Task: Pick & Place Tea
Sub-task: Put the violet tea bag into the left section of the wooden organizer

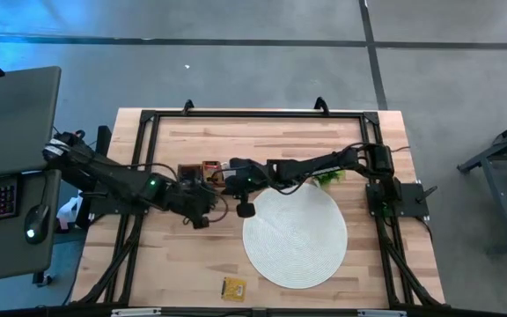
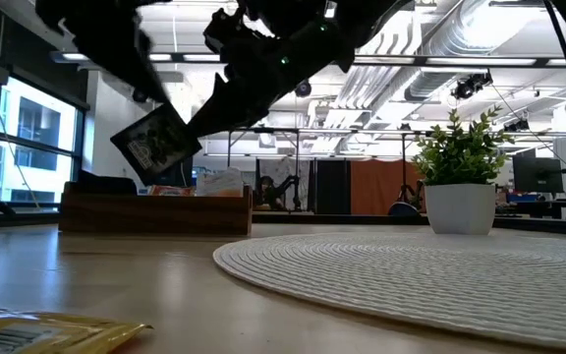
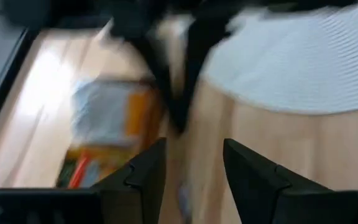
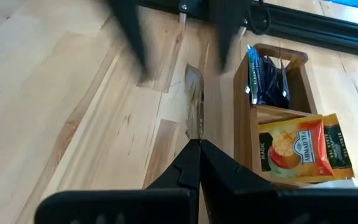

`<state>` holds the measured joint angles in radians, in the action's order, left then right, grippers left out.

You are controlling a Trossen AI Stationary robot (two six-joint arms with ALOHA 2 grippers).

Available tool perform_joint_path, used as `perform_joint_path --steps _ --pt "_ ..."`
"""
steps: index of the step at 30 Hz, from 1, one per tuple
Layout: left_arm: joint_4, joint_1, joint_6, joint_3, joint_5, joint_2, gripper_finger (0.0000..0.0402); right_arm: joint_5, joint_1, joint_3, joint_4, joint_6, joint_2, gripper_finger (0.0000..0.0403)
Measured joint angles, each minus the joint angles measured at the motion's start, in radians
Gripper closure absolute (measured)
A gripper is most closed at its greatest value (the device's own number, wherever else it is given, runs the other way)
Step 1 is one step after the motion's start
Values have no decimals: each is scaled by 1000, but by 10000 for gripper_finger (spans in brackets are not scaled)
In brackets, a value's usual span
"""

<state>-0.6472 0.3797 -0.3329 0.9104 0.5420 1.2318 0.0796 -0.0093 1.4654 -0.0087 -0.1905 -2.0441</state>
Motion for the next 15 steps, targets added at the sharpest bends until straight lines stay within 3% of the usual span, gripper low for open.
perform_joint_path --steps 4,15 --pt "62 -11 72 1 -14 57 245 -1 -1 0 -21 -1 0 402" --pt "49 -22 92 0 36 148 245 1 -1 0 -29 -2 0 402"
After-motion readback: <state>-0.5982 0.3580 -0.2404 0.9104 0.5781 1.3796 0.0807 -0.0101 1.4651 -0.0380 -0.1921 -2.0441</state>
